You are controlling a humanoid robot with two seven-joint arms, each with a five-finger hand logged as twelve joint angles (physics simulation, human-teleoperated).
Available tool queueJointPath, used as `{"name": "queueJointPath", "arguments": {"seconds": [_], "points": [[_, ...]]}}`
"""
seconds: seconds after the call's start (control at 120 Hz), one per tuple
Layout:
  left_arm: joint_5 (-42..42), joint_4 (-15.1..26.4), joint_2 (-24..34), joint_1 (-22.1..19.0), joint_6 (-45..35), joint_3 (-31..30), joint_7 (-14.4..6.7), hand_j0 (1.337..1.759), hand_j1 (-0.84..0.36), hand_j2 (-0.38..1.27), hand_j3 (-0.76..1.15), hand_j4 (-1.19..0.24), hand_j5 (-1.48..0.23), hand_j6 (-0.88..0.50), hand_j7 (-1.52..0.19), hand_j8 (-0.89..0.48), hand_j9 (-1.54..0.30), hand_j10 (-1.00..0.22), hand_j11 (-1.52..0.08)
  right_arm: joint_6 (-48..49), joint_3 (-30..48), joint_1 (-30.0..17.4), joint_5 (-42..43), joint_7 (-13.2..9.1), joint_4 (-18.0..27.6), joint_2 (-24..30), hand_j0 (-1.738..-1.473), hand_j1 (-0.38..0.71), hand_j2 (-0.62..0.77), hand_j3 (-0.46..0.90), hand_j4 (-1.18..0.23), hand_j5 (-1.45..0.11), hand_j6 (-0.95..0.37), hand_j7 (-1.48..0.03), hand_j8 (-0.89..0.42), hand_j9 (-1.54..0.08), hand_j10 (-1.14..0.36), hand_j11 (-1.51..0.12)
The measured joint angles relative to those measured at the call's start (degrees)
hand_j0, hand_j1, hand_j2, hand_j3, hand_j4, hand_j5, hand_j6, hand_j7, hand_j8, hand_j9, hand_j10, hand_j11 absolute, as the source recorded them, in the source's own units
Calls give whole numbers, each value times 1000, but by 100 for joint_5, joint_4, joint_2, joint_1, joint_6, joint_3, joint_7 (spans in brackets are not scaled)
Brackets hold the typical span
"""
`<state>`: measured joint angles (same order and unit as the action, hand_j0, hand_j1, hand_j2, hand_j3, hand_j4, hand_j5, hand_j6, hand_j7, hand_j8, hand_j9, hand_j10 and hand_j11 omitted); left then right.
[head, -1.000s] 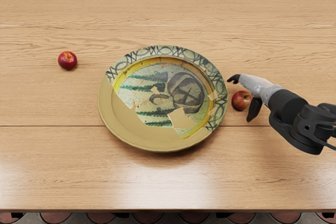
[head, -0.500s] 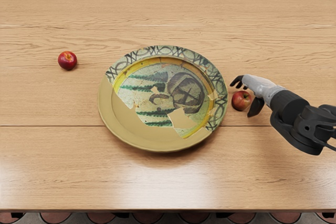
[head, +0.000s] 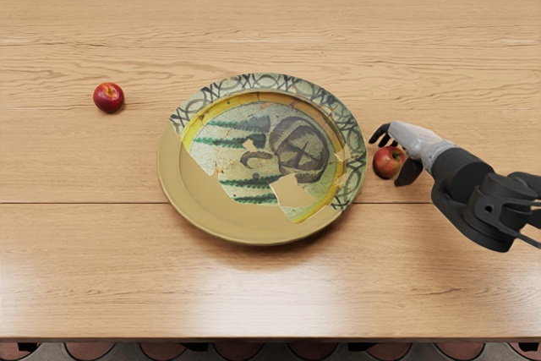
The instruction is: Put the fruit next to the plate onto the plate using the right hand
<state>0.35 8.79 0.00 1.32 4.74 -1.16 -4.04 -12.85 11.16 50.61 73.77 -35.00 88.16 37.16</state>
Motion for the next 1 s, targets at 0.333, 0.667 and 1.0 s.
{"name": "queueJointPath", "arguments": {"seconds": [0.333,0.667,1.0], "points": [[0,0,0,0,0,-1,0,1658,339,2,0,-9,-11,-9,-11,-9,-11,-9,-11,-3,1,-2,-19,-1,-9,-26,-1657,214,-56,0,-490,-626,-458,-629,-441,-629,-488,-629],[0,0,0,0,-1,0,0,1658,339,2,0,-9,-11,-9,-11,-9,-11,-9,-11,9,84,-9,-82,-2,-32,-19,-1654,258,202,0,-641,-844,-435,-836,-404,-848,-635,-848],[1,0,0,0,-1,0,1,1658,339,2,0,-9,-11,-9,-11,-9,-11,-9,-11,12,131,-41,-80,4,-185,-48,-1648,192,179,-1,-733,-948,-475,-946,-454,-970,-703,-972]]}}
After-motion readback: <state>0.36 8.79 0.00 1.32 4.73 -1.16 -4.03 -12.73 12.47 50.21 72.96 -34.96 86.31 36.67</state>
